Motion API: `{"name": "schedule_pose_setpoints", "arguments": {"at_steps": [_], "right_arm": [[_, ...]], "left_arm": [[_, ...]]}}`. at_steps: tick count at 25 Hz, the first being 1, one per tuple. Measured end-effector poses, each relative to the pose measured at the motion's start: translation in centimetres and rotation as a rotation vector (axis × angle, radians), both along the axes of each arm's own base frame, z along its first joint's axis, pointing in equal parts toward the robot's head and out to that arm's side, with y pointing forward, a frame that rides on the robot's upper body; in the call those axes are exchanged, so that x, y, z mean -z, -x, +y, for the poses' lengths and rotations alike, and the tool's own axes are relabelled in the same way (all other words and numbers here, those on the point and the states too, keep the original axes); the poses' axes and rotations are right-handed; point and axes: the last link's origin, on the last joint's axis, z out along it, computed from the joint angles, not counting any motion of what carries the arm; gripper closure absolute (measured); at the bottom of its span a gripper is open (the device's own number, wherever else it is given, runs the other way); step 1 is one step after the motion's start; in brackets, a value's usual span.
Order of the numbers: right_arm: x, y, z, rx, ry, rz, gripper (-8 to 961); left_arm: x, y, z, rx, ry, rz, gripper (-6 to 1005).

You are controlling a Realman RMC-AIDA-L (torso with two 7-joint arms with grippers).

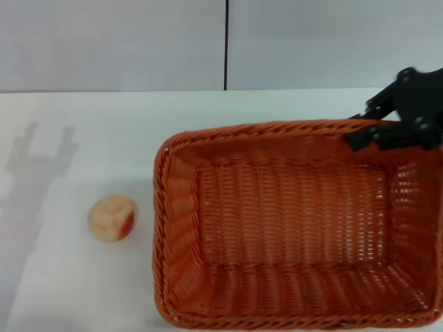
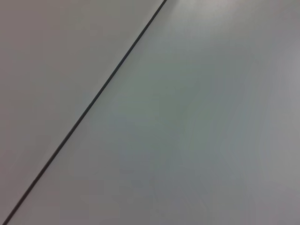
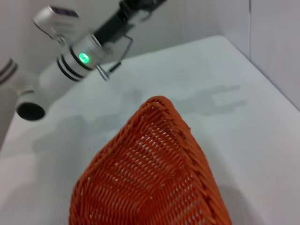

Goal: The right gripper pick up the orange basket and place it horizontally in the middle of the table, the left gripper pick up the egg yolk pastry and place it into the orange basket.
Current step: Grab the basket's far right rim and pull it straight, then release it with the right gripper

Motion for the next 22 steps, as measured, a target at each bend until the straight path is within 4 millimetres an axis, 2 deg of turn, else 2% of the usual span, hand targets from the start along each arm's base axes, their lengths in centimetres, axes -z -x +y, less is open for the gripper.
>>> {"name": "schedule_pose_setpoints", "arguments": {"at_steps": [5,22], "right_arm": [[1.0,0.1,0.4,-0.012,-0.005,0.005,762],[2.1,-0.3,1.5,0.002,-0.037,0.015,754]], "left_arm": [[0.1,0.0,0.0,-0.001,0.005,0.0,277],[0.2,-0.1,0.2,-0.002,0.01,-0.003,285]]}}
